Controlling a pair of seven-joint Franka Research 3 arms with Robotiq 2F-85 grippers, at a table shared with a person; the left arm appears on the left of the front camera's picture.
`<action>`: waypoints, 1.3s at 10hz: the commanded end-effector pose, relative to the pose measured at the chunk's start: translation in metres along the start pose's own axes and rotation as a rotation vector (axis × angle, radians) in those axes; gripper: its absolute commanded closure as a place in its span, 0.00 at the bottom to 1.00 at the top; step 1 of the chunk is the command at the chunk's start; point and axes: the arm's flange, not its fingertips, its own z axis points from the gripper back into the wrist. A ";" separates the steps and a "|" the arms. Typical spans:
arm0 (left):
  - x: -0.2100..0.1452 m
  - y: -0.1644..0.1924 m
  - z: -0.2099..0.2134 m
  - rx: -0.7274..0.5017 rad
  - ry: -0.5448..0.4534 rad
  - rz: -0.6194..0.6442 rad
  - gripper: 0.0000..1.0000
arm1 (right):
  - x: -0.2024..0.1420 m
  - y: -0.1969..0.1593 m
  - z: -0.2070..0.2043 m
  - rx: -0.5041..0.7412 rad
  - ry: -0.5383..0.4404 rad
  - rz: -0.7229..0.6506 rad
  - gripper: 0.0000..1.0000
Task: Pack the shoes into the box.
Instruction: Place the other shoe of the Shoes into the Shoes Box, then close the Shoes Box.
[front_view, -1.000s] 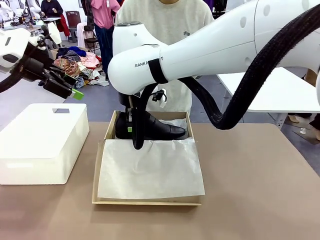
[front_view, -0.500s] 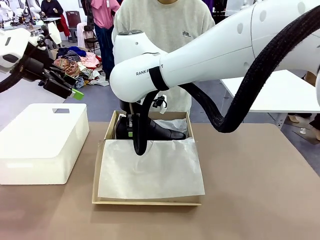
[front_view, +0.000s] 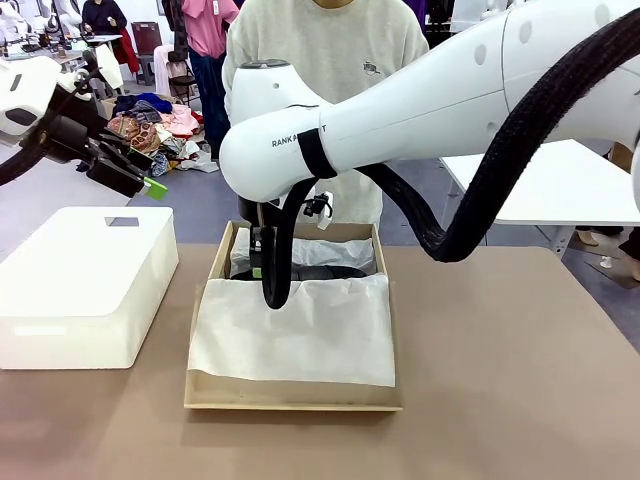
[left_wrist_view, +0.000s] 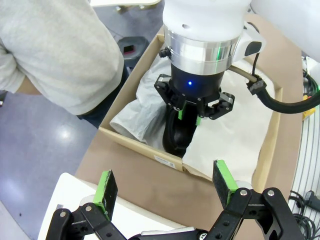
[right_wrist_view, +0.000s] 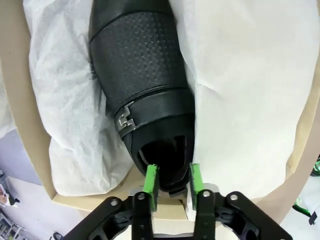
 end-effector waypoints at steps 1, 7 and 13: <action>-0.001 0.003 0.000 -0.011 -0.016 -0.011 0.00 | 0.009 -0.003 0.017 0.032 0.028 -0.034 0.00; -0.001 0.003 0.000 -0.011 -0.016 -0.011 0.00 | 0.011 -0.010 0.040 0.035 0.037 0.003 0.00; -0.001 0.003 0.000 -0.011 -0.016 -0.011 0.00 | 0.013 -0.005 0.056 0.045 0.023 0.098 0.00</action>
